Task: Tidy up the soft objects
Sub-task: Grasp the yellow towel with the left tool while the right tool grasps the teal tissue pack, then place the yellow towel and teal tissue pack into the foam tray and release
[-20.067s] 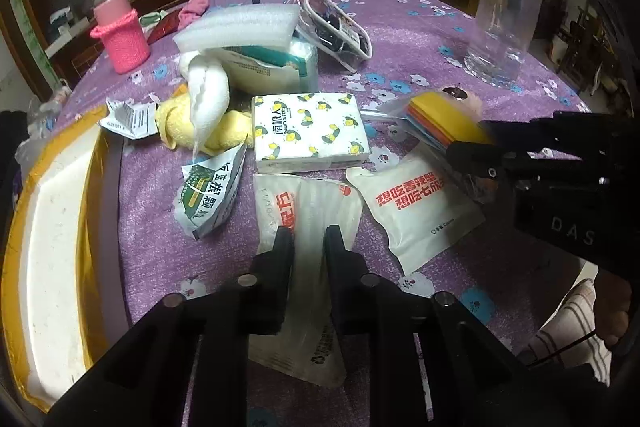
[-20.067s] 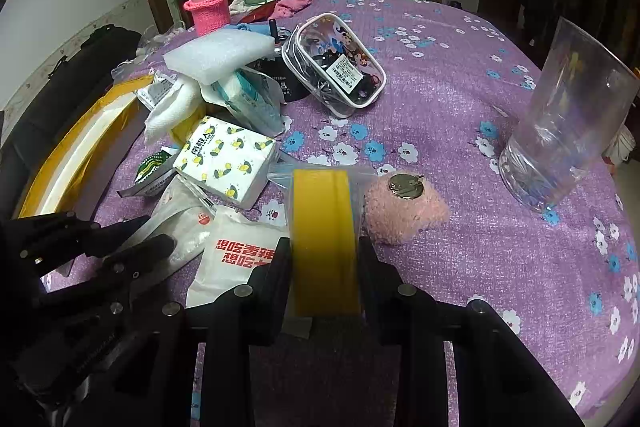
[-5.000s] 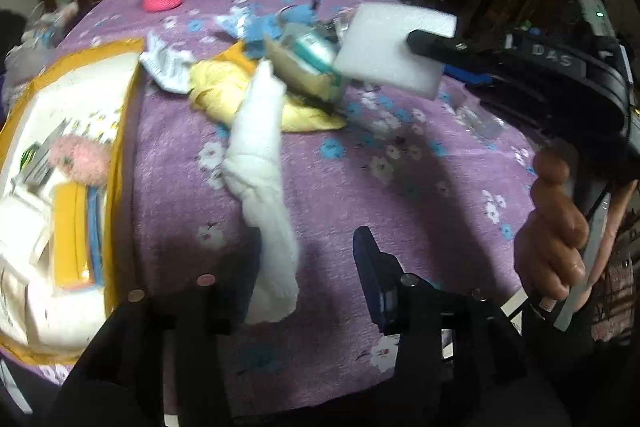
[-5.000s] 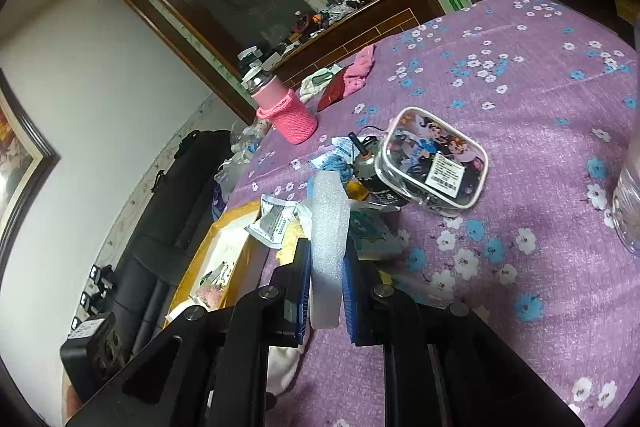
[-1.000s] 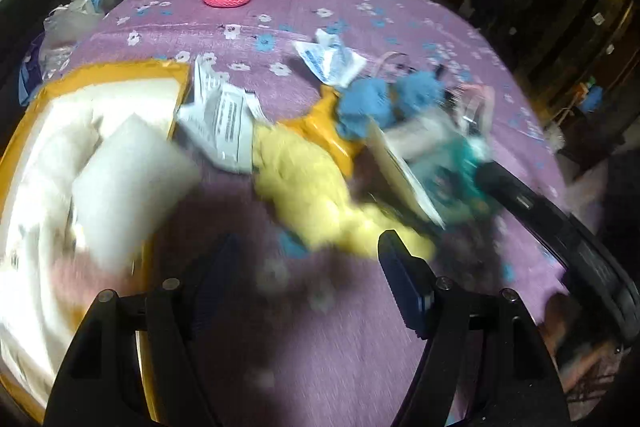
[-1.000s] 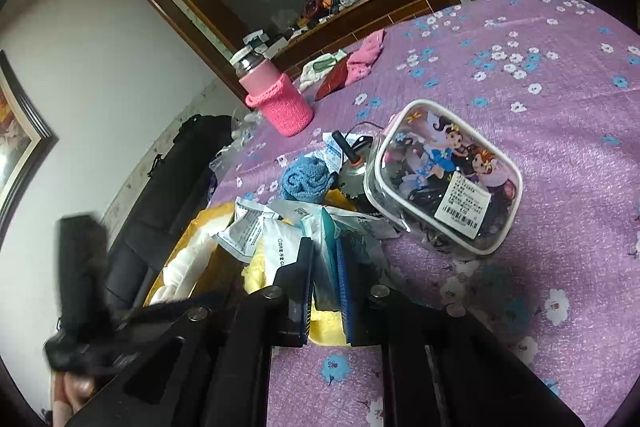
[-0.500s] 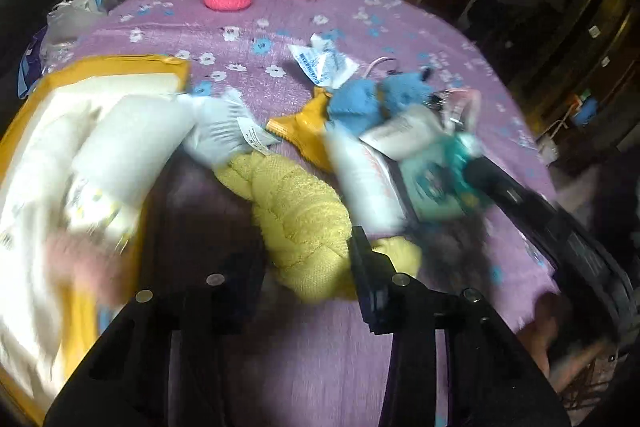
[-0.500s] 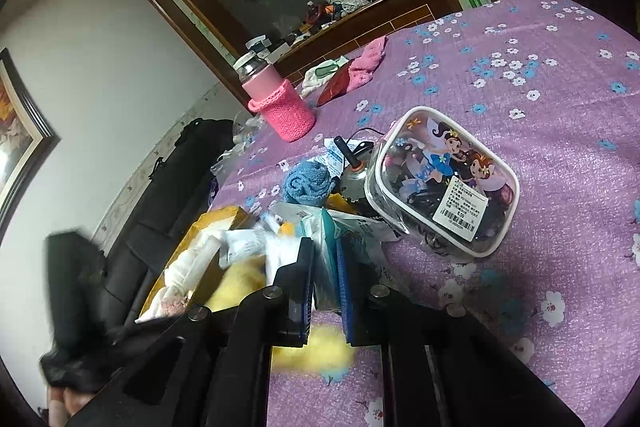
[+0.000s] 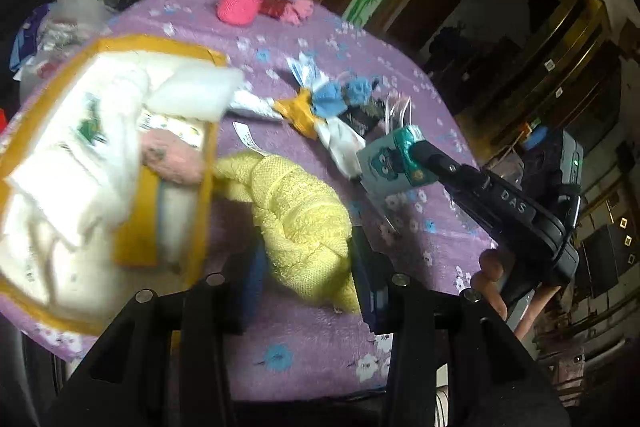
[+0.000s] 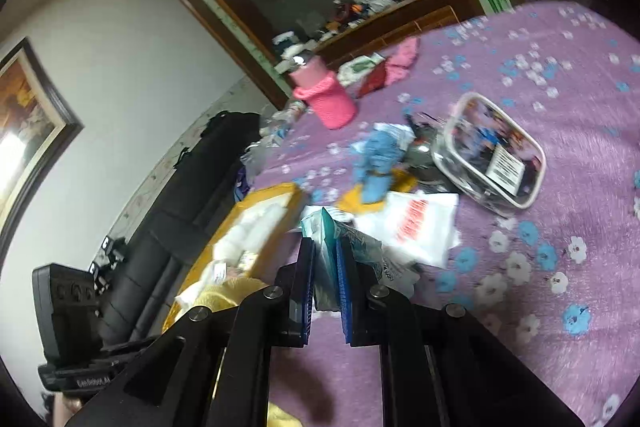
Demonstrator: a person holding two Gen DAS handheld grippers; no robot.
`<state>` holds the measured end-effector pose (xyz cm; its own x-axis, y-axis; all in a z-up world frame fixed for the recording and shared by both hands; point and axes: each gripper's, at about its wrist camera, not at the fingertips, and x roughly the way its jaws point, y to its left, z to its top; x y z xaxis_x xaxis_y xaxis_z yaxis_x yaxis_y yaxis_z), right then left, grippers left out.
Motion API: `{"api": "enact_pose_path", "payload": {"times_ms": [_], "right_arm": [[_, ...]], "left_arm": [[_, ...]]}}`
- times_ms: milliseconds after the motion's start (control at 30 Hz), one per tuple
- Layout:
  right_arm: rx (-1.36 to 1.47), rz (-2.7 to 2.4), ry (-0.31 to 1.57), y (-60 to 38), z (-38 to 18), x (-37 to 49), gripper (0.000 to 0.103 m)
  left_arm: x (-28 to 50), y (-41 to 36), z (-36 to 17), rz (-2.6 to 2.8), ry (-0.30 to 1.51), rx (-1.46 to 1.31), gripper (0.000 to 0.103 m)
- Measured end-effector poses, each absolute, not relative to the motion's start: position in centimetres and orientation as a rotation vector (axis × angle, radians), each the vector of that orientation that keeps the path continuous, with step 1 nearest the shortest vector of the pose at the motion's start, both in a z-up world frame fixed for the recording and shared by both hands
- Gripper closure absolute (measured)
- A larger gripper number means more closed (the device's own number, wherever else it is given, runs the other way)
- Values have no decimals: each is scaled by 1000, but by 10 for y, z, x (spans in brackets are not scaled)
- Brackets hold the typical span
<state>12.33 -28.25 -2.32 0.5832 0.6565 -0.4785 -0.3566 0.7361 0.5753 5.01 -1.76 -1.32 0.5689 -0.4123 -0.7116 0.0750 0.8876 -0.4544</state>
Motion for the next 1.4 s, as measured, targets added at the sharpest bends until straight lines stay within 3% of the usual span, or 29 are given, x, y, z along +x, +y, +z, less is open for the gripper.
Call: {"api": "enact_pose_path", "payload": {"times_ms": [433,833,1167,1333,1400], "right_arm": [[346,774,758,-201,6,110,93],[344,912,835,-113,5,153,93],[349,801,934,-89,-20,218,92],[213,674,943,-80,-22,215,84],[143,641,931,-72,-20,204,63]], "left_arm": [[18,60,21,-195,805,-435,65],[28,118,-6,-45,827,-366,65],[77,115,-36,-78,910,-295,64],[88,107,-45,-4,894,-240,53],[87,105,-47,26,882,-232,53]]}}
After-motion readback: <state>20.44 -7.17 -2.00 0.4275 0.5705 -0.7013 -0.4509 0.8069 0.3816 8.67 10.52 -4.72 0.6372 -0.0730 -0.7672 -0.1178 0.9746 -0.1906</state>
